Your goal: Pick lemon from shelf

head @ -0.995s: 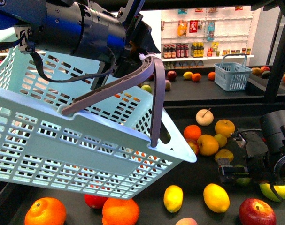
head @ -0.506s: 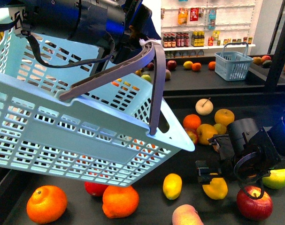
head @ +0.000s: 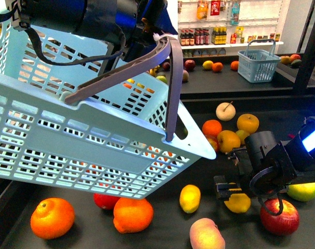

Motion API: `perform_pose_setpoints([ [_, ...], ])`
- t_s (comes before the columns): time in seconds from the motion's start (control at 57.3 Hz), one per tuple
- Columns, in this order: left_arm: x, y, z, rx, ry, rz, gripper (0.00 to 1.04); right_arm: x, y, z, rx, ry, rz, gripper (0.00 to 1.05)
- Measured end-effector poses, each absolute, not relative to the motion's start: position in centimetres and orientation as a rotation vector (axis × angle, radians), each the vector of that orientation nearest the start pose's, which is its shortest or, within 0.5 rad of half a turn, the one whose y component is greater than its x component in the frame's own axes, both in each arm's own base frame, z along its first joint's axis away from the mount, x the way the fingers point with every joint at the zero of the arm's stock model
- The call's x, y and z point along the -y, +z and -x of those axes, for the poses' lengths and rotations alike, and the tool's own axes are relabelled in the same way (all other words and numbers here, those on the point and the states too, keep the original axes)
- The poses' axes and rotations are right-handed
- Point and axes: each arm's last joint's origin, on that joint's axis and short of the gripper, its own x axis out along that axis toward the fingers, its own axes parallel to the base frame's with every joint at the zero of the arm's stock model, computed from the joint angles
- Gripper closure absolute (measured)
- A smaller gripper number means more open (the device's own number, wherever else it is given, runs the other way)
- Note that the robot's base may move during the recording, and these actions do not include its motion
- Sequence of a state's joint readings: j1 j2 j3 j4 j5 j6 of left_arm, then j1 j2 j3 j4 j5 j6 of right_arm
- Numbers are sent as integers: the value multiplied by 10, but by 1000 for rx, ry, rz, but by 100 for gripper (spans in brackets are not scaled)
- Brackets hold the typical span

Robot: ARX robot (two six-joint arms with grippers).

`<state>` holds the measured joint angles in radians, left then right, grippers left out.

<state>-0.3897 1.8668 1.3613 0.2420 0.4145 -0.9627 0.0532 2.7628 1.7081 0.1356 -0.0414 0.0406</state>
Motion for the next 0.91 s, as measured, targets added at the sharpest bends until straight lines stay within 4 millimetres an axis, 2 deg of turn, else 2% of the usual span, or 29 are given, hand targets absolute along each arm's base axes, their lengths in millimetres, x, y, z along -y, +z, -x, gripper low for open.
perform_pose_setpoints([
  [0.157,175,265,-395,-633,-605,906,93,-28,-59,-494,-922,70,-37,40],
  [0.297,175,265,-395,-633,-605,907,93,-22,-54,-484,-939,63,-56,42],
  [0.437,175,265,-395,-633,-605,906,93,-11,-30,-471,-896,59,-89,42],
  [0.576,175,265,-395,-633,-605,906,93,0,24,-466,-788,67,-149,42],
  [0.611,175,265,-395,-633,-605,906,93,3,52,-465,-735,72,-176,42],
  [0.681,175,265,-395,-633,-605,906,93,5,86,-463,-670,88,-213,42],
  [0.803,175,265,-395,-633,-605,906,93,1,146,-458,-573,134,-284,42],
  [0.908,175,265,-395,-633,-605,906,93,-12,181,-452,-534,178,-328,42],
])
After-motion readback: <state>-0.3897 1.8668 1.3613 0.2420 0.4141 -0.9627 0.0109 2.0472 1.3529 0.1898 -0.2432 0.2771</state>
